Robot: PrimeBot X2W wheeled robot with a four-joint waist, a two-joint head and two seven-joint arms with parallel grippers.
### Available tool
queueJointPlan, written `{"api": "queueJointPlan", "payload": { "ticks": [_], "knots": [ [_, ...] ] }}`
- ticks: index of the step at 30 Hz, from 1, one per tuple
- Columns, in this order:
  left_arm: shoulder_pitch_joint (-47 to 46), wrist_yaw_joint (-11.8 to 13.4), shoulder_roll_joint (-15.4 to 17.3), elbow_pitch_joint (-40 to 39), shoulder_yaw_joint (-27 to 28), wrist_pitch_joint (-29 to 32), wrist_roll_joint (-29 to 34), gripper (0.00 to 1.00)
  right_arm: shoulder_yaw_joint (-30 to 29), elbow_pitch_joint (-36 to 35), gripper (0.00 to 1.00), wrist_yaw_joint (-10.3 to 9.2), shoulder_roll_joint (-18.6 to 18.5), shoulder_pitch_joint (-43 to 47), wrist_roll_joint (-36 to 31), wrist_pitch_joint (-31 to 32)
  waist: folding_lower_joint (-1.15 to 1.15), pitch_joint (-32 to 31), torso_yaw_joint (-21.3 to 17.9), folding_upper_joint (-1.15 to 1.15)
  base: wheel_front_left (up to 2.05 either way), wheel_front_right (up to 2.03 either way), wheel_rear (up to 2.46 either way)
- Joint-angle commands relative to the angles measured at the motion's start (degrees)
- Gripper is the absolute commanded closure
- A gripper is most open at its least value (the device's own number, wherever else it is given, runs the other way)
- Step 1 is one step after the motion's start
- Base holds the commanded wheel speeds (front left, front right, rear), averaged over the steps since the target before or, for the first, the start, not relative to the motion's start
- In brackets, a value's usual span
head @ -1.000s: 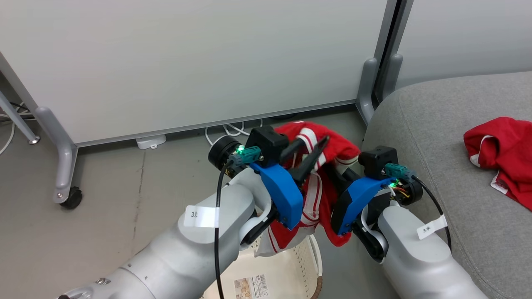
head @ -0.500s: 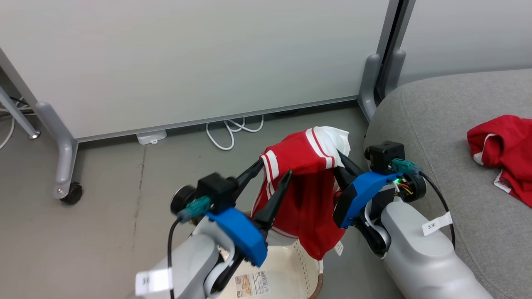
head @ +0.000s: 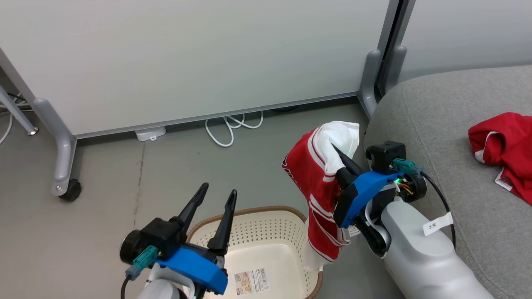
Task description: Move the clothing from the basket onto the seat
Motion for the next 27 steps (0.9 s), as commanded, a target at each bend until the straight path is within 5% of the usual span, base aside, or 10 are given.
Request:
{"api": "queueJointPlan", "payload": {
  "ticks": [1, 15, 27],
  "knots": [
    [1.34, -0.39, -0.45, -0.53, 1.78, -0.28, 1.13, 0.0, -0.03, 0.05, 1.0, 0.01, 0.05, -0.9, 0.11, -0.41, 0.0, 0.06, -0.05, 0.0, 0.0, 0.0, 0.0],
    [4.72, -2.12, -3.74, -0.73, 8.09, -0.28, 6.97, 0.0, 0.2, 0.46, 1.0, 0.01, 0.05, -1.2, -0.47, -0.84, 0.0, 0.52, -0.87, 0.0, 0.0, 0.0, 0.0],
    [4.12, -2.07, -3.1, -1.58, 7.71, -0.28, 6.37, 0.0, 0.71, -0.52, 1.0, 0.01, 0.04, -1.36, 0.47, -1.02, 0.0, 1.54, -6.7, 0.0, 0.0, 0.0, 0.0]
  ]
}}
